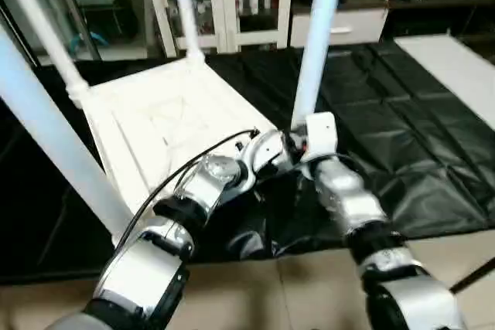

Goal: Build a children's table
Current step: Rotate leg to tighten

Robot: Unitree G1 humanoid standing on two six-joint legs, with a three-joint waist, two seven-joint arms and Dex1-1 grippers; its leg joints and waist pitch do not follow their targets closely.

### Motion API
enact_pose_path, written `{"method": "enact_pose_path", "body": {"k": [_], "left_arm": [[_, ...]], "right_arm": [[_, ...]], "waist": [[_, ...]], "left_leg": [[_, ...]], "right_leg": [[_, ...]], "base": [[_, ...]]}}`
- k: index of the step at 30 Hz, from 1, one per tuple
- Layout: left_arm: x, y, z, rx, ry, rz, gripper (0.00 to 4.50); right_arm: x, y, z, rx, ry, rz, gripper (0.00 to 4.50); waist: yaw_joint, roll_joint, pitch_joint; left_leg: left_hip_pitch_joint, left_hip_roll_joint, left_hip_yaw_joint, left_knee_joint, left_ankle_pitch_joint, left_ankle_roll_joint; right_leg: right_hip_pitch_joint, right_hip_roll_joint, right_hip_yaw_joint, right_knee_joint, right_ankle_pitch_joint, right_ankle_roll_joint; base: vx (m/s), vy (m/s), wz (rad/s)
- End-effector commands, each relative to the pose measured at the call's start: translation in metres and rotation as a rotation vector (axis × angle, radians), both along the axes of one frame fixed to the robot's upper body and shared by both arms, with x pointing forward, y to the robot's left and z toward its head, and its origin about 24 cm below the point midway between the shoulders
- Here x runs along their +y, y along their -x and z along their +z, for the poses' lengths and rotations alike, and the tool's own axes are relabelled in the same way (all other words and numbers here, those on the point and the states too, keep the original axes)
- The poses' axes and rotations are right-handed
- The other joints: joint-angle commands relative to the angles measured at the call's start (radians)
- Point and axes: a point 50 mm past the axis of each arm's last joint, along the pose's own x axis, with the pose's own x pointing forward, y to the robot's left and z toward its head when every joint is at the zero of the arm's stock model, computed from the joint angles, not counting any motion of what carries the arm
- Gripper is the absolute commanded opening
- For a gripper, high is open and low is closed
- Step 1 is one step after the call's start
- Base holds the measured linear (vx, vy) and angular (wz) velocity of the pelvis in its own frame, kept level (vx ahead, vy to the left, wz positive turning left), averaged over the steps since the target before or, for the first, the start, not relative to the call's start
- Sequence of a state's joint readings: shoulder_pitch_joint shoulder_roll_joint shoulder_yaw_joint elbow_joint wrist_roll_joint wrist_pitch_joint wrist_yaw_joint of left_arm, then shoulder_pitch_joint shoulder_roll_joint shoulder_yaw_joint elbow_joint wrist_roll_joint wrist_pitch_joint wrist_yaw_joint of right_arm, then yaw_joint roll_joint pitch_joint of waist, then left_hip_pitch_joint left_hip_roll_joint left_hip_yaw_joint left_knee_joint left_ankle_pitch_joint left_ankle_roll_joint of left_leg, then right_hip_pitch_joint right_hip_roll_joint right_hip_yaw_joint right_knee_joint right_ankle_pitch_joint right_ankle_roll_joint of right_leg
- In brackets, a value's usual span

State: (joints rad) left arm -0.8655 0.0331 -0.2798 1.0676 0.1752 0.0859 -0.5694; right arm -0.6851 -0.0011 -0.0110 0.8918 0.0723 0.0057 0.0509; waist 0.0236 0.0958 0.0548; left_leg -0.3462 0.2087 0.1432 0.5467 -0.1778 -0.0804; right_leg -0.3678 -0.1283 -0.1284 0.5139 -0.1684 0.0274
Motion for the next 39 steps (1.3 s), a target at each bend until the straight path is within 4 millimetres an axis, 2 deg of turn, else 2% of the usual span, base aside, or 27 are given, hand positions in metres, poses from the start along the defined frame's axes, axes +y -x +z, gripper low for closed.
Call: {"method": "enact_pose_path", "body": {"k": [1, 2, 3, 4, 5, 6, 7, 8, 9, 10, 11, 12, 13, 14, 15, 17, 18, 20, 24, 25, 26, 27, 29, 31, 33, 34, 39], "left_arm": [[0.008, -0.005, 0.002, -0.039, -0.031, 0.048, 0.0], [0.008, -0.006, 0.002, -0.04, -0.031, 0.046, 0.0], [0.008, -0.006, 0.003, -0.04, -0.03, 0.044, 0.0], [0.009, -0.006, 0.003, -0.041, -0.032, 0.039, 0.0], [0.01, -0.006, 0.003, -0.042, -0.034, 0.035, 0.0], [0.011, -0.006, 0.002, -0.042, -0.036, 0.033, 0.0], [0.012, -0.006, 0.002, -0.039, -0.038, 0.029, 0.0], [0.013, -0.006, 0.002, -0.037, -0.038, 0.023, 0.0], [0.014, -0.006, 0.002, -0.032, -0.037, 0.02, 0.0], [0.015, -0.006, 0.001, -0.03, -0.036, 0.018, 0.0], [0.016, -0.006, 0.002, -0.028, -0.034, 0.009, 0.0], [0.017, -0.005, 0.001, -0.018, -0.032, -0.001, 0.0], [0.019, -0.004, 0.0, -0.009, -0.031, -0.015, 0.0], [0.019, -0.002, -0.001, -0.002, -0.03, -0.045, 0.0], [0.019, -0.001, -0.001, 0.003, -0.029, -0.064, 0.0], [0.022, 0.003, -0.004, 0.052, -0.023, -0.106, 0.0], [0.025, 0.008, -0.008, 0.103, -0.024, -0.167, 0.0], [0.028, 0.013, -0.011, 0.142, -0.033, -0.239, 0.0], [0.031, 0.019, -0.012, 0.191, -0.042, -0.333, 0.0], [0.032, 0.021, -0.012, 0.209, -0.046, -0.365, 0.0], [0.034, 0.025, -0.013, 0.24, -0.054, -0.411, 0.0], [0.036, 0.029, -0.014, 0.265, -0.063, -0.452, 0.0], [0.038, 0.033, -0.014, 0.294, -0.073, -0.498, 0.0], [0.039, 0.035, -0.013, 0.308, -0.085, -0.527, 0.0], [0.04, 0.039, -0.013, 0.332, -0.091, -0.568, 0.0], [0.04, 0.041, -0.012, 0.34, -0.099, -0.584, 0.0], [0.04, 0.043, -0.014, 0.338, -0.125, -0.601, 0.0]], "right_arm": [[0.006, 0.011, -0.022, 0.1, -0.045, 0.024, 2.02], [0.008, 0.011, -0.02, 0.078, -0.043, 0.056, 2.02], [0.009, 0.011, -0.018, 0.065, -0.041, 0.074, 2.02], [0.009, 0.01, -0.012, 0.013, -0.029, 0.109, 2.02], [0.008, 0.01, -0.008, -0.029, -0.015, 0.133, 2.58], [0.006, 0.01, -0.006, -0.05, -0.001, 0.151, 2.72], [0.0, 0.009, -0.002, -0.077, 0.002, 0.14, 2.72], [-0.005, 0.008, 0.001, -0.094, 0.001, 0.137, 2.78], [-0.012, 0.007, 0.005, -0.114, 0.007, 0.138, 2.91], [-0.016, 0.006, 0.008, -0.127, 0.01, 0.138, 2.91], [-0.021, 0.005, 0.011, -0.141, 0.01, 0.148, 3.13], [-0.027, 0.005, 0.014, -0.148, 0.016, 0.184, 3.16], [-0.031, 0.006, 0.016, -0.15, 0.018, 0.226, 3.19], [-0.036, 0.007, 0.019, -0.153, 0.018, 0.277, 3.28], [-0.038, 0.008, 0.02, -0.154, 0.017, 0.308, 3.41], [-0.045, 0.012, 0.025, -0.148, 0.04, 0.412, 3.54], [-0.054, 0.017, 0.028, -0.124, 0.078, 0.534, 3.6], [-0.066, 0.02, 0.031, -0.1, 0.115, 0.601, 3.7], [-0.078, 0.024, 0.037, -0.077, 0.154, 0.673, 4.13], [-0.082, 0.026, 0.038, -0.066, 0.159, 0.707, 4.21], [-0.085, 0.029, 0.039, -0.039, 0.158, 0.755, 4.28], [-0.088, 0.034, 0.038, -0.013, 0.16, 0.808, 4.28], [-0.09, 0.039, 0.038, 0.024, 0.161, 0.875, 4.4], [-0.089, 0.043, 0.037, 0.058, 0.161, 0.933, 4.4], [-0.085, 0.048, 0.034, 0.096, 0.175, 1.013, 4.4], [-0.082, 0.049, 0.033, 0.104, 0.179, 1.039, 4.4], [-0.072, 0.047, 0.032, 0.104, 0.185, 1.088, 4.4]], "waist": [[0.004, 0.001, -0.035], [0.001, -0.017, -0.031], [-0.005, -0.014, -0.021], [-0.018, -0.005, -0.023], [0.019, 0.033, -0.036], [0.071, 0.04, -0.034], [0.038, -0.009, -0.047], [0.054, -0.053, -0.044], [0.07, -0.061, -0.058], [0.088, -0.048, -0.073], [0.1, -0.042, -0.085], [0.101, -0.025, -0.087], [0.102, -0.023, -0.093], [0.104, -0.025, -0.089], [0.103, -0.024, -0.092], [0.099, -0.018, -0.094], [0.096, -0.012, -0.092], [0.096, -0.023, -0.084], [0.099, -0.025, -0.075], [0.099, -0.026, -0.075], [0.101, -0.038, -0.075], [0.105, -0.043, -0.076], [0.114, -0.035, -0.079], [0.121, -0.034, -0.082], [0.128, -0.036, -0.083], [0.129, -0.041, -0.083], [0.141, -0.044, -0.084]], "left_leg": [[0.023, 0.024, 0.007, -0.124, -0.855, -0.004], [0.066, -0.009, 0.017, -0.076, -0.785, -0.004], [0.093, -0.025, 0.019, -0.046, -0.756, 0.001], [0.053, -0.028, 0.01, -0.033, -0.677, 0.02], [-0.042, 0.045, -0.018, -0.121, -0.783, 0.017], [-0.025, 0.066, 0.009, -0.177, -0.895, 0.003], [0.045, 0.037, 0.009, -0.13, -0.802, 0.026], [0.051, -0.03, 0.021, -0.032, -0.53, 0.001], [0.026, -0.032, 0.029, -0.024, -0.362, 0.024], [-0.038, -0.009, 0.013, -0.048, -0.102, 0.064], [-0.042, -0.008, 0.017, -0.035, 0.042, 0.073], [-0.045, -0.01, 0.018, -0.026, 0.079, 0.082], [-0.054, -0.015, 0.017, -0.022, 0.085, 0.086], [-0.067, -0.019, 0.018, -0.023, 0.032, 0.085], [-0.059, -0.011, 0.018, -0.02, -0.031, 0.084], [-0.054, -0.005, 0.017, -0.02, -0.061, 0.098], [-0.048, -0.001, 0.02, -0.021, -0.092, 0.102], [-0.043, 0.002, 0.025, -0.024, -0.155, 0.11], [-0.031, 0.006, 0.034, -0.036, -0.281, 0.081], [-0.03, 0.007, 0.035, -0.037, -0.288, 0.077], [-0.029, 0.008, 0.038, -0.037, -0.285, 0.079], [-0.032, 0.01, 0.04, -0.036, -0.265, 0.091], [-0.035, 0.013, 0.038, -0.033, -0.222, 0.108], [-0.035, 0.013, 0.04, -0.03, -0.199, 0.113], [-0.034, 0.013, 0.039, -0.031, -0.216, 0.105], [-0.034, 0.013, 0.04, -0.032, -0.223, 0.101], [-0.034, 0.014, 0.039, -0.033, -0.226, 0.087]], "right_leg": [[0.022, 0.01, 0.007, -0.032, -0.533, -0.074], [-0.025, 0.001, -0.008, -0.102, -0.665, -0.057], [-0.05, 0.002, -0.048, -0.144, -0.748, -0.027], [-0.001, 0.007, -0.096, -0.154, -0.778, 0.05], [0.114, -0.011, -0.016, 0.07, -0.473, -0.009], [0.066, 0.013, 0.028, 0.107, -0.156, -0.08], [0.018, -0.002, 0.061, 0.063, -0.185, -0.09], [-0.019, -0.05, 0.065, -0.051, -0.703, -0.074], [-0.005, -0.059, 0.089, -0.052, -0.738, -0.072], [0.04, -0.06, 0.098, -0.017, -0.546, -0.094], [0.034, -0.032, 0.086, 0.007, -0.301, -0.113], [0.026, -0.018, 0.081, 0.024, -0.104, -0.163], [0.032, -0.013, 0.079, 0.033, -0.021, -0.177], [0.028, -0.004, 0.075, 0.038, 0.06, -0.194], [0.024, 0.0, 0.076, 0.042, 0.084, -0.223], [0.024, 0.007, 0.074, 0.048, 0.127, -0.261], [0.019, 0.008, 0.074, 0.044, 0.109, -0.277], [0.017, 0.007, 0.076, 0.036, 0.058, -0.293], [0.014, -0.006, 0.082, 0.018, -0.167, -0.278], [0.014, -0.006, 0.082, 0.016, -0.181, -0.274], [0.014, -0.006, 0.082, 0.015, -0.186, -0.268], [0.015, -0.009, 0.083, 0.017, -0.181, -0.265], [0.015, -0.01, 0.084, 0.023, -0.147, -0.264], [0.011, -0.009, 0.083, 0.029, -0.104, -0.274], [0.011, -0.009, 0.083, 0.031, -0.097, -0.274], [0.012, -0.011, 0.083, 0.029, -0.102, -0.271], [0.009, -0.013, 0.085, 0.029, -0.133, -0.262]], "base": [[0.009, -0.062, 0.15], [0.009, -0.062, 0.15], [0.0, 0.0, 0.0], [0.083, 0.009, -0.2], [0.083, 0.009, -0.2], [0.104, -0.024, 0.03], [0.082, -0.108, 0.15], [0.082, -0.108, 0.15], [0.122, -0.087, -0.05], [0.081, -0.059, -0.15], [0.081, -0.059, -0.15], [0.0, 0.0, 0.0], [0.0, 0.0, 0.0], [0.0, 0.0, 0.0], [0.0, 0.0, 0.0], [0.024, 0.066, -0.02], [0.015, 0.07, -0.02], [0.008, 0.061, 0.02], [0.0, 0.0, 0.0], [0.0, 0.0, 0.0], [0.0, 0.0, 0.0], [0.0, 0.0, 0.0], [0.0, 0.0, 0.0], [0.0, 0.0, 0.0], [0.0, 0.0, 0.0], [0.0, 0.0, 0.0], [0.0, 0.0, 0.0]]}}
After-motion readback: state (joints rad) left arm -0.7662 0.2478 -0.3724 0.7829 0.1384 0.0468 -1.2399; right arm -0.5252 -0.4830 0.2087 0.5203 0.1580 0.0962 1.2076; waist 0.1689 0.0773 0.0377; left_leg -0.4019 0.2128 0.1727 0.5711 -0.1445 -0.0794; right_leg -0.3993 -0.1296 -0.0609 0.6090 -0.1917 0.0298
